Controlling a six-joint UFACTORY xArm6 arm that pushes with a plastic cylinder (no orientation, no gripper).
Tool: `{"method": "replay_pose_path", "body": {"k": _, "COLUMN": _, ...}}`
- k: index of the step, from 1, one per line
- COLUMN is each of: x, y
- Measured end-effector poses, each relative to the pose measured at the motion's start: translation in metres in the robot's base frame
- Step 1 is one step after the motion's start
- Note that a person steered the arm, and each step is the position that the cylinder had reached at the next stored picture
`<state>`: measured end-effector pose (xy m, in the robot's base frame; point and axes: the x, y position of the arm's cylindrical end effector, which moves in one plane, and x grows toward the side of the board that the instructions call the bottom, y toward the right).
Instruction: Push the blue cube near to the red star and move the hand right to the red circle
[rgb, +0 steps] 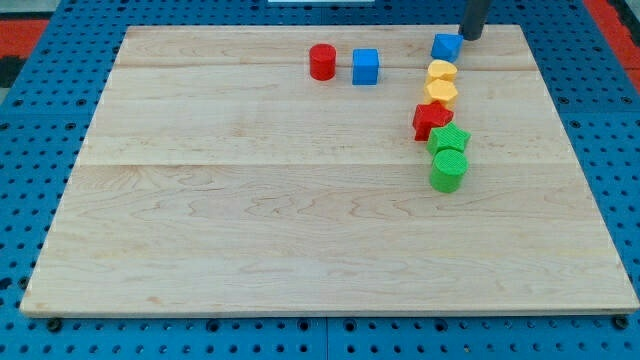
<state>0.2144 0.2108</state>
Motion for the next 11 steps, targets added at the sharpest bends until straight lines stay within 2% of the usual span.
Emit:
{"method": "replay_pose_path", "body": {"k": 3, "x": 0.022, "y": -0.039}}
{"method": "replay_pose_path", "body": {"k": 4, "x": -0.014, "y": -0.066}}
{"method": "replay_pose_path", "body": {"k": 5, "x": -0.023, "y": -0.091}}
{"method": "replay_pose_path", "body": {"k": 6, "x": 0.008, "y": -0.129}}
{"method": "replay_pose_path", "body": {"k": 7, "x": 0.018, "y": -0.172}}
{"method": "replay_pose_path", "body": {"k": 8, "x": 0.106, "y": -0.171}}
{"method": "replay_pose_path", "body": {"k": 9, "x": 0.112, "y": -0.174}}
{"method": "replay_pose_path", "body": {"k": 10, "x": 0.059, "y": -0.165}}
{"method": "replay_pose_path", "body": {"k": 11, "x": 0.080, "y": -0.129}}
